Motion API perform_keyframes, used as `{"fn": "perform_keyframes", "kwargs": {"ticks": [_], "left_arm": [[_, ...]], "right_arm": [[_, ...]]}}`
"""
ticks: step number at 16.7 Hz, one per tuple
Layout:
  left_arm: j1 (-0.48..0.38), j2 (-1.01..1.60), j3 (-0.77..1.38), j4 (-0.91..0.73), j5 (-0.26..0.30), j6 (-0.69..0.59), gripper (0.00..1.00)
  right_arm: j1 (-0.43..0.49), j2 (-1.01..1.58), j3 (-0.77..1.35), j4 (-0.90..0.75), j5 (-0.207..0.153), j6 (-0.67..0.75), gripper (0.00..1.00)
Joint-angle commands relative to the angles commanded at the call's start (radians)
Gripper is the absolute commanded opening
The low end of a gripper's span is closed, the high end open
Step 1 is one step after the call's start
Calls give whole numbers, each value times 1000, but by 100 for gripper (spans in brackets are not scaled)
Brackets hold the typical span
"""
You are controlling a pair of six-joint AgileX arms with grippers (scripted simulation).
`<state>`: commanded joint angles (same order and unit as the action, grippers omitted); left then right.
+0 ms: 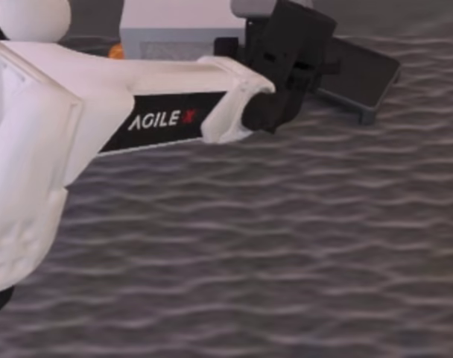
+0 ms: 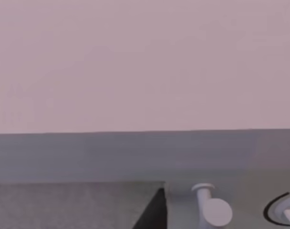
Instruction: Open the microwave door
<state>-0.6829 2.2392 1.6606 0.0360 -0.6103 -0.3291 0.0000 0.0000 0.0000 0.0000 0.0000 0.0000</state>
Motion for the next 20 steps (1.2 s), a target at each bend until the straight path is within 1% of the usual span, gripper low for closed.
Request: {"fn": "perform_keyframes", "kwargs": {"ticks": [7, 8, 11, 13, 15, 20], "left_arm": [[0, 0, 0, 0, 0, 0, 0], [-61, -25, -40, -1, 3, -2, 0], [-59, -14, -8, -35, 13, -11, 0], [-55, 11, 58, -111, 32, -29, 0], [-48, 46, 150, -228, 59, -55, 0], [-19, 144, 433, -625, 153, -137, 0]], "right_arm": [[0, 0, 0, 0, 0, 0, 100], [0, 0, 0, 0, 0, 0, 100], [0, 0, 0, 0, 0, 0, 100], [0, 0, 0, 0, 0, 0, 100], [0, 0, 0, 0, 0, 0, 100], [0, 0, 0, 0, 0, 0, 100]]}}
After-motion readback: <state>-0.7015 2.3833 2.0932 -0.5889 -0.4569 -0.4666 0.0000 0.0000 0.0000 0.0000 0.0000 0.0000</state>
